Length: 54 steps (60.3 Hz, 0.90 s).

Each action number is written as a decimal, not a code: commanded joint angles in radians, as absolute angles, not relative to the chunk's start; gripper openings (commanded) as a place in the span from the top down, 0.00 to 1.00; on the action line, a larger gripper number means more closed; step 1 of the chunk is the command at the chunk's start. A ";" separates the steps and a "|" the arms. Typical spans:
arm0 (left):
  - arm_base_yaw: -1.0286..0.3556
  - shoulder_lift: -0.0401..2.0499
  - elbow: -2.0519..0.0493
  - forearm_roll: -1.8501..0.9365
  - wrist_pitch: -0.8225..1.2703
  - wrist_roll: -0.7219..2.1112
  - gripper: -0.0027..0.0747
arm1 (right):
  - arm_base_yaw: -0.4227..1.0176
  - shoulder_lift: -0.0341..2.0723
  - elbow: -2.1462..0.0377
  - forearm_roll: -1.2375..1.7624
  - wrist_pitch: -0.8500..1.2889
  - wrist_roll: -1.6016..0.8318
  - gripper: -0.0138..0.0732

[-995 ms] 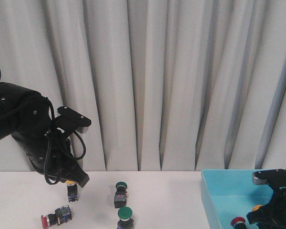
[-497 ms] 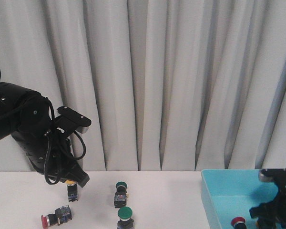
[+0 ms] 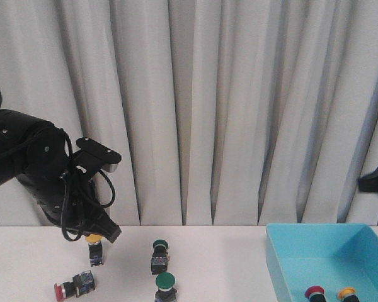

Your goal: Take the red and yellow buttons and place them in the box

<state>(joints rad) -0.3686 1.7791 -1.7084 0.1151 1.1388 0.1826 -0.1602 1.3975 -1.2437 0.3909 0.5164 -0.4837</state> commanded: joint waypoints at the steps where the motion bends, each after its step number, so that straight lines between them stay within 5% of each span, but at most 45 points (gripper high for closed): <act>1: -0.370 1.726 -1.734 0.120 1.090 0.169 0.97 | -0.167 1.257 -1.273 0.443 0.464 -0.558 0.68; 6: -0.370 1.715 -1.734 0.122 1.067 0.169 0.97 | -0.167 1.172 -1.273 0.451 0.473 -0.566 0.86; 32: -0.257 1.356 -1.724 0.134 0.855 0.080 0.97 | 0.043 0.954 -1.270 0.409 0.450 -0.619 0.85; 54: -0.257 1.069 -1.412 0.112 0.596 0.072 0.97 | 0.141 0.938 -1.270 0.368 0.404 -0.618 0.85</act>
